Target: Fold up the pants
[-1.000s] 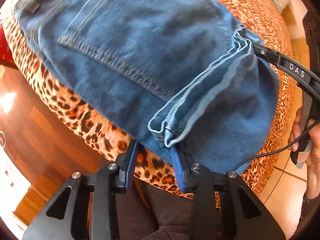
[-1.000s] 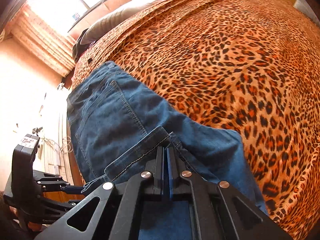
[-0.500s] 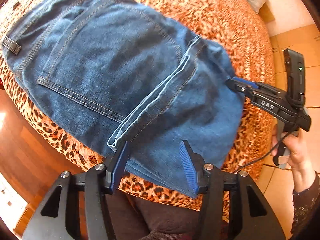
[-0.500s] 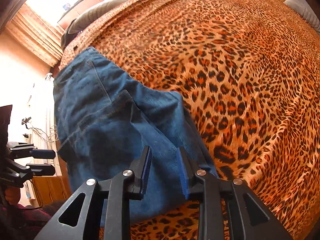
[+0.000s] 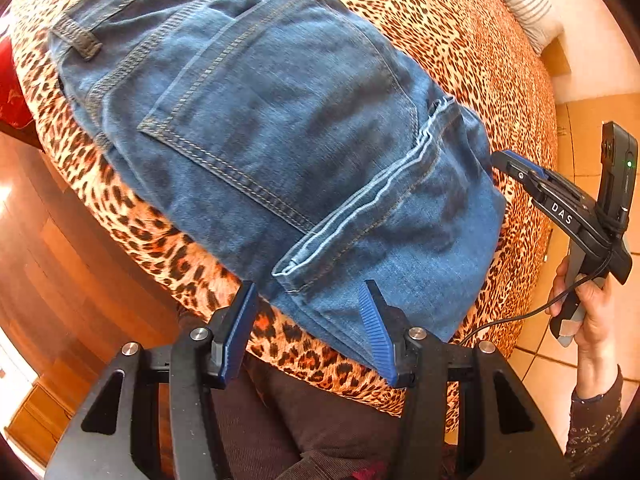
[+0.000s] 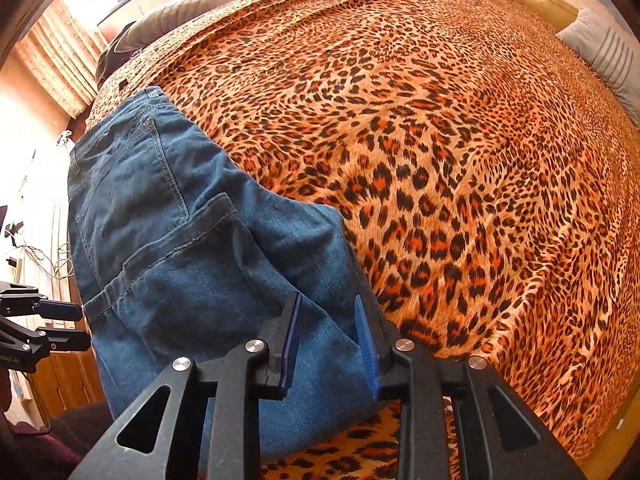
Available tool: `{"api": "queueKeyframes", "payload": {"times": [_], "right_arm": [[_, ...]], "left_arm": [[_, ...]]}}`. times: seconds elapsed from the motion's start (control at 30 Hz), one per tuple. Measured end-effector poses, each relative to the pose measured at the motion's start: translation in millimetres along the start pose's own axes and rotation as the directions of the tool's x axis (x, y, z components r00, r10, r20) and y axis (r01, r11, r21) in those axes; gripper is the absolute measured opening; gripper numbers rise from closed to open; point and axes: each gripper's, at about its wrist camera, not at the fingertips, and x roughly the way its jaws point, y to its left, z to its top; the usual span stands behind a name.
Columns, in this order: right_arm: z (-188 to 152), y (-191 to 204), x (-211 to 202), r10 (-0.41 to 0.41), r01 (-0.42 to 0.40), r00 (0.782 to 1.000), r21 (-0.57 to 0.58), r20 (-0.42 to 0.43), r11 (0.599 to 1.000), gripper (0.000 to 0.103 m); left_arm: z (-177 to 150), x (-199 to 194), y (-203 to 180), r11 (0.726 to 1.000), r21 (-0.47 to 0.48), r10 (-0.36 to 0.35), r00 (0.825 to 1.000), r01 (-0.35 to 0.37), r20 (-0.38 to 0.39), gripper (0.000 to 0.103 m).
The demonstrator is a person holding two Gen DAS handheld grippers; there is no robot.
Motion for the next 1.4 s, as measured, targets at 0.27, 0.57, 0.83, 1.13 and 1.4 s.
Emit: {"api": "queueKeyframes", "payload": {"times": [0.27, 0.57, 0.83, 1.13, 1.4], "right_arm": [[50.9, 31.9, 2.3, 0.152, -0.153, 0.988, 0.051, 0.028, 0.987, 0.049], [142.9, 100.9, 44.1, 0.234, -0.234, 0.972, 0.011, -0.032, 0.972, 0.061], [216.5, 149.9, 105.8, 0.269, -0.273, 0.953, -0.012, -0.143, 0.962, 0.064], [253.7, 193.6, 149.9, 0.343, -0.376, 0.905, -0.092, -0.252, 0.922, 0.078], [245.9, 230.4, 149.2, 0.285, -0.369, 0.913, -0.296, -0.292, 0.881, 0.058]], "left_arm": [[28.6, -43.3, 109.2, 0.939, -0.312, -0.108, 0.985, 0.146, 0.135, 0.060], [69.4, -48.6, 192.1, 0.839, -0.473, -0.202, 0.961, 0.269, 0.188, 0.065], [83.5, -26.5, 202.7, 0.763, -0.518, -0.335, 0.922, 0.387, 0.196, 0.076], [107.9, -14.6, 198.3, 0.682, -0.540, -0.422, 0.868, 0.493, 0.261, 0.083], [118.1, -12.8, 183.9, 0.712, -0.516, -0.387, 0.879, 0.477, 0.279, 0.068]]}}
